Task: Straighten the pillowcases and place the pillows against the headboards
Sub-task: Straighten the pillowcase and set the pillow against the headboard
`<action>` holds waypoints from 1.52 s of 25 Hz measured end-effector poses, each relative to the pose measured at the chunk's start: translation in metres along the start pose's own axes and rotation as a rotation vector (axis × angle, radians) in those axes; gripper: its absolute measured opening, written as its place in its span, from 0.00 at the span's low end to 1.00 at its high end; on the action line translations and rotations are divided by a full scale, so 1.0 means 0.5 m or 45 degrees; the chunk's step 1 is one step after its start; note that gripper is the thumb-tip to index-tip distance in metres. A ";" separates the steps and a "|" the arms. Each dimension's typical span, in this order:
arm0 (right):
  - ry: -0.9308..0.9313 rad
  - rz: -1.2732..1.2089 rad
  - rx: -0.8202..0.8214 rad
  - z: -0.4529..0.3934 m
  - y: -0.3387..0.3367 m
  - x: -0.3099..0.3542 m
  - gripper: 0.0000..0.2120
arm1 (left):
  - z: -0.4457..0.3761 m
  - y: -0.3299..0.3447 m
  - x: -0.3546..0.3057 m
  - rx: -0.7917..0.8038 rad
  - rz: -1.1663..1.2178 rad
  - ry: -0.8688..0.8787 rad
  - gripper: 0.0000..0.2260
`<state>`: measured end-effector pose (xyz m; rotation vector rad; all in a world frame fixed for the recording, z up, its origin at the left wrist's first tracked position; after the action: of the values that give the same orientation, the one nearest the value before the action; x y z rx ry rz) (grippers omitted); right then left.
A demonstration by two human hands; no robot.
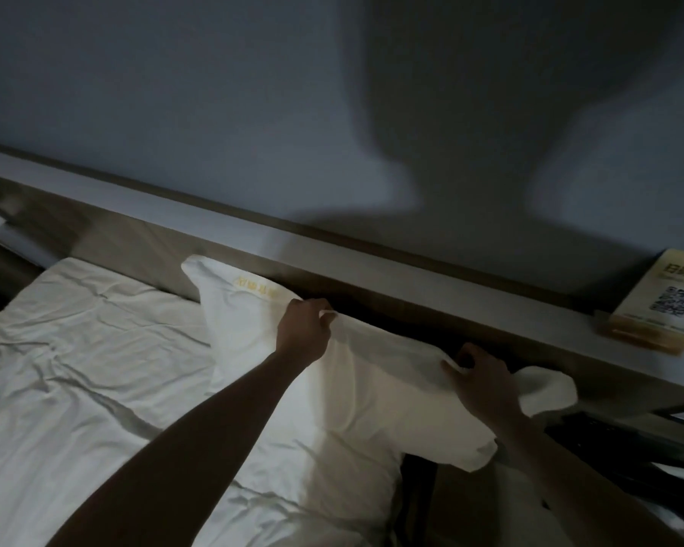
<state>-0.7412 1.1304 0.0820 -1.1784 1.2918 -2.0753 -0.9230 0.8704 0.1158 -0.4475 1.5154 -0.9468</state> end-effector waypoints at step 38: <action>0.054 0.341 -0.415 0.047 -0.152 -0.236 0.08 | 0.008 0.101 -0.089 0.044 0.069 0.175 0.09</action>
<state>-0.6511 1.2384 0.1018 -1.0227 1.7525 -1.7513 -0.8985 0.9325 0.1052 -0.3204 1.6247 -0.9761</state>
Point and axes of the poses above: each hand's wrist, its own z-axis away from the middle knuckle, its own y-axis out of the palm, x = y × z, the point moved 4 cm from there along -z, towards the middle knuckle, and after that the axes turned 9 degrees about z, right-handed, at the moved point
